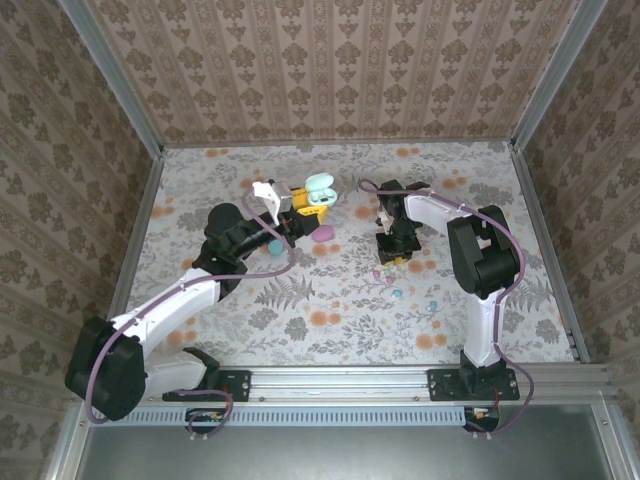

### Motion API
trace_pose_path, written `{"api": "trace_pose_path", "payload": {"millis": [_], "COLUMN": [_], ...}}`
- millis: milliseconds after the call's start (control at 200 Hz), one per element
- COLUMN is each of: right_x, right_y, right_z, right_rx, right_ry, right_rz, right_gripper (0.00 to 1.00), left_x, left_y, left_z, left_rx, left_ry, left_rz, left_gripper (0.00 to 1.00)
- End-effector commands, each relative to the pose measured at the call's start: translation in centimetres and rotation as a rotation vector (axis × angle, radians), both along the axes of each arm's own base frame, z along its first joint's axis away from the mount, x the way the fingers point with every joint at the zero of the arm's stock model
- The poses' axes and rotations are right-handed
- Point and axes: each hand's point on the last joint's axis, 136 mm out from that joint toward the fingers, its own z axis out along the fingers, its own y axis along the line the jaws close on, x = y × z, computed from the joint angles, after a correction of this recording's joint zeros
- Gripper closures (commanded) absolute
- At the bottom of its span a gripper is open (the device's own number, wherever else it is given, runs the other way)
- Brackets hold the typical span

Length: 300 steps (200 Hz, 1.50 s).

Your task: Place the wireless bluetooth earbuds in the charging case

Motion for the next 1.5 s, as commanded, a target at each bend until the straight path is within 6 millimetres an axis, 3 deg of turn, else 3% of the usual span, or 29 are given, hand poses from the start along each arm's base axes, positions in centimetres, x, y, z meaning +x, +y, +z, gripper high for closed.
{"api": "trace_pose_path", "payload": {"millis": [0, 135, 270, 395, 570, 880, 1150, 1495], "right_x": [-0.1, 0.1, 0.8, 1.8, 2.4, 0.7, -0.3, 0.8], "right_y": [-0.3, 0.1, 1.4, 3.2, 6.6, 9.2, 9.6, 10.0], "right_z": [-0.1, 0.4, 3.1, 7.4, 15.3, 24.8, 27.3, 28.7], "right_rx": [-0.028, -0.004, 0.128, 0.387, 0.823, 1.198, 1.291, 1.314], "right_ry": [0.015, 0.000, -0.062, -0.144, -0.218, -0.255, -0.229, -0.229], "right_rz": [0.001, -0.008, -0.049, -0.136, -0.140, -0.002, 0.048, -0.008], "right_gripper": [0.74, 0.77, 0.77, 0.77, 0.77, 0.76, 0.76, 0.75], "left_x": [-0.1, -0.1, -0.1, 0.0, 0.4, 0.8, 0.9, 1.0], "left_y": [0.4, 0.5, 0.4, 0.5, 0.5, 0.8, 0.8, 0.8], "left_z": [1.2, 1.3, 1.3, 1.3, 1.2, 1.2, 1.1, 0.9], "left_rx": [-0.008, -0.010, -0.007, -0.006, -0.007, -0.009, -0.007, -0.002], "left_ry": [-0.043, -0.045, -0.045, -0.044, -0.041, -0.041, -0.036, -0.036], "left_rz": [0.009, 0.014, 0.015, 0.022, 0.034, 0.052, 0.047, 0.047], "left_gripper": [0.70, 0.70, 0.70, 0.70, 0.70, 0.70, 0.70, 0.70]}}
